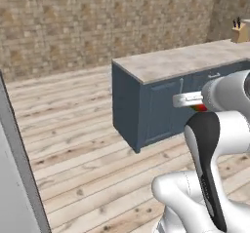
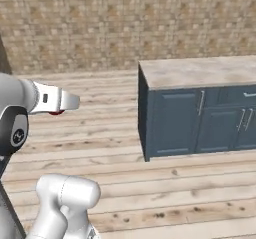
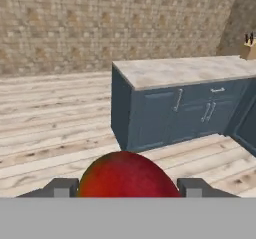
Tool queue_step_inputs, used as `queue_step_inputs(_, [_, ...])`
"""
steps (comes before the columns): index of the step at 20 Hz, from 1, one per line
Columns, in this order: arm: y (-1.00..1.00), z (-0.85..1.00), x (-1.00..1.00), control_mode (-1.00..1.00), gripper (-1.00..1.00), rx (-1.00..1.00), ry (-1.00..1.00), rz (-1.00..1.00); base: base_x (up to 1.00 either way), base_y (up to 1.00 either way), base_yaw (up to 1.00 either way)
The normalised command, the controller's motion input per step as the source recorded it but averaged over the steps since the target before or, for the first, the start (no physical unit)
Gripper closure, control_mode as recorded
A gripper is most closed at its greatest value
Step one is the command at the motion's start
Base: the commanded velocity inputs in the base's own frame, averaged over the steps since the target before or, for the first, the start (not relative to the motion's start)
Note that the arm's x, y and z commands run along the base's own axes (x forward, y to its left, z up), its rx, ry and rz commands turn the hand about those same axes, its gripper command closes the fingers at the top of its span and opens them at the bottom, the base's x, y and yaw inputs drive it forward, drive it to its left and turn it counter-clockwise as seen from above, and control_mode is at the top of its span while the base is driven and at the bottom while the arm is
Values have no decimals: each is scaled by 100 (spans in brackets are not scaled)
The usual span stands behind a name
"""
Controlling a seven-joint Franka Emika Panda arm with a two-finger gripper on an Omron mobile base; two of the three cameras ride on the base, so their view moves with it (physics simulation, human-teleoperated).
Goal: Pick the peach and mango from the fridge and place them on the plate next to the blender to make a fruit smoothie.
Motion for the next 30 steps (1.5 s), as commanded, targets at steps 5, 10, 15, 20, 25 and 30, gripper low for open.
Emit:
queue_step_inputs(5, [0, 0, 0, 100, 100, 0, 0, 0, 0, -28, -81])
queue_step_inputs(10, [0, 0, 0, 100, 100, 0, 0, 0, 17, -40, -74])
queue_step_inputs(15, [0, 0, 0, 100, 100, 0, 0, 0, 46, -45, -69])
queue_step_inputs(20, [0, 0, 0, 100, 100, 0, 0, 0, 85, -31, -60])
queue_step_inputs(25, [0, 0, 0, 100, 100, 0, 0, 0, 100, -37, -49])
queue_step_inputs(30, [0, 0, 0, 100, 100, 0, 0, 0, 100, -56, -41])
